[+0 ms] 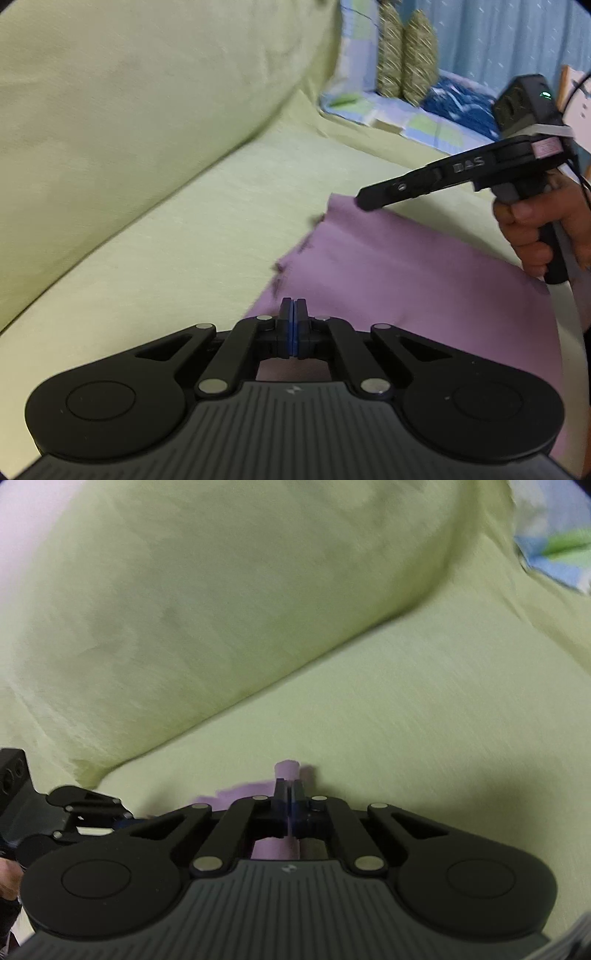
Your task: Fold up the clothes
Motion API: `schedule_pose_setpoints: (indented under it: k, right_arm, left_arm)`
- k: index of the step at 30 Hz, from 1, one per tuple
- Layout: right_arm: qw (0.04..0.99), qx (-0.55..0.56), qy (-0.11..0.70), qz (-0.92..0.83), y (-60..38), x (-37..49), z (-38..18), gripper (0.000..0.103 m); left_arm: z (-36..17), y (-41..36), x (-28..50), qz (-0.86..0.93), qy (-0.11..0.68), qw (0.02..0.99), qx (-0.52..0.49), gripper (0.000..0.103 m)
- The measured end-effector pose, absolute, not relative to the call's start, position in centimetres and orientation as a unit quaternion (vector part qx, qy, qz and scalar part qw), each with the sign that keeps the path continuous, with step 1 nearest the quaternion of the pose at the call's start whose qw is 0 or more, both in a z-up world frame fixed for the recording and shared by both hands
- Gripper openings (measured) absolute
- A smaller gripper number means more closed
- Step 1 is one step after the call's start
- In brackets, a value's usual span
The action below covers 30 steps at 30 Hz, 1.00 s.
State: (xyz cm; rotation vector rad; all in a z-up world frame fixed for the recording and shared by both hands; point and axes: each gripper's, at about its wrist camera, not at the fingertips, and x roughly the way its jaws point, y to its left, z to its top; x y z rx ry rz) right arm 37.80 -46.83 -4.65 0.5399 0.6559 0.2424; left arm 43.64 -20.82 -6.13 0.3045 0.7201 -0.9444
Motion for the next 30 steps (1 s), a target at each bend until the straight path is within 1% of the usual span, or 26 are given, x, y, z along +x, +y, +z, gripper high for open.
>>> schedule_pose_setpoints:
  k: [3, 7, 8, 9, 10, 11, 12, 13, 14, 16, 19, 20, 21, 22, 27, 30]
  right_arm:
    - [0.91, 0.256, 0.303, 0.116, -46.4, 38.1, -4.2, 0.001]
    - [0.9, 0.262, 0.338, 0.086, -46.7, 39.2, -6.0, 0.001]
    - [0.895, 0.264, 0.349, 0.084, -46.8, 39.4, -6.5, 0.002]
    - [0.89, 0.267, 0.36, 0.083, -46.9, 39.7, -7.0, 0.005]
    - [0.889, 0.271, 0.359, 0.083, -47.0, 39.6, -7.1, 0.005]
    - [0.889, 0.275, 0.358, 0.084, -47.2, 39.6, -7.2, 0.006]
    - [0.89, 0.276, 0.354, 0.083, -47.2, 39.5, -7.0, 0.007]
    - [0.894, 0.274, 0.346, 0.081, -47.3, 39.3, -6.7, 0.007]
    - [0.895, 0.272, 0.343, 0.081, -47.3, 39.3, -6.6, 0.008]
    - [0.899, 0.273, 0.333, 0.08, -47.4, 39.0, -6.0, 0.009]
    - [0.902, 0.271, 0.326, 0.085, -47.3, 38.5, -5.4, 0.01]
    - [0.902, 0.27, 0.325, 0.089, -47.2, 38.2, -5.2, 0.01]
    - [0.9, 0.269, 0.329, 0.096, -47.1, 38.1, -5.1, 0.011]
    - [0.899, 0.264, 0.333, 0.102, -46.9, 38.1, -5.1, 0.012]
    - [0.894, 0.242, 0.356, 0.125, -46.2, 38.2, -5.4, 0.014]
    - [0.897, 0.225, 0.361, 0.117, -45.8, 38.0, -5.5, 0.014]
  left_arm:
    - [-6.2, -20.2, 44.2, -0.43, 0.339, 0.827, 0.127, 0.0]
    - [-6.5, -20.2, 44.8, -0.424, 0.346, 0.829, 0.116, 0.0]
    - [-6.5, -20.2, 44.8, -0.428, 0.348, 0.827, 0.11, 0.0]
    - [-6.5, -20.2, 44.9, -0.427, 0.346, 0.828, 0.109, 0.0]
    - [-6.5, -20.3, 44.9, -0.428, 0.345, 0.828, 0.108, 0.0]
    - [-6.4, -20.4, 45.0, -0.435, 0.343, 0.826, 0.102, 0.003]
    - [-6.4, -20.4, 45.2, -0.441, 0.342, 0.824, 0.095, 0.012]
    - [-6.3, -20.4, 45.2, -0.444, 0.342, 0.823, 0.093, 0.016]
    - [-6.3, -20.6, 45.3, -0.45, 0.341, 0.82, 0.09, 0.022]
    - [-6.4, -21.0, 45.5, -0.458, 0.342, 0.816, 0.09, 0.024]
    - [-6.9, -21.9, 45.9, -0.466, 0.352, 0.806, 0.091, 0.023]
    - [-7.2, -22.4, 46.0, -0.467, 0.358, 0.803, 0.1, 0.02]
    - [-7.3, -22.7, 46.0, -0.466, 0.358, 0.802, 0.107, 0.007]
    - [-7.4, -23.0, 45.9, -0.461, 0.357, 0.804, 0.118, 0.0]
    - [-7.6, -23.8, 45.5, -0.428, 0.347, 0.82, 0.157, 0.0]
    - [-7.6, -23.2, 45.8, -0.397, 0.35, 0.834, 0.158, 0.0]
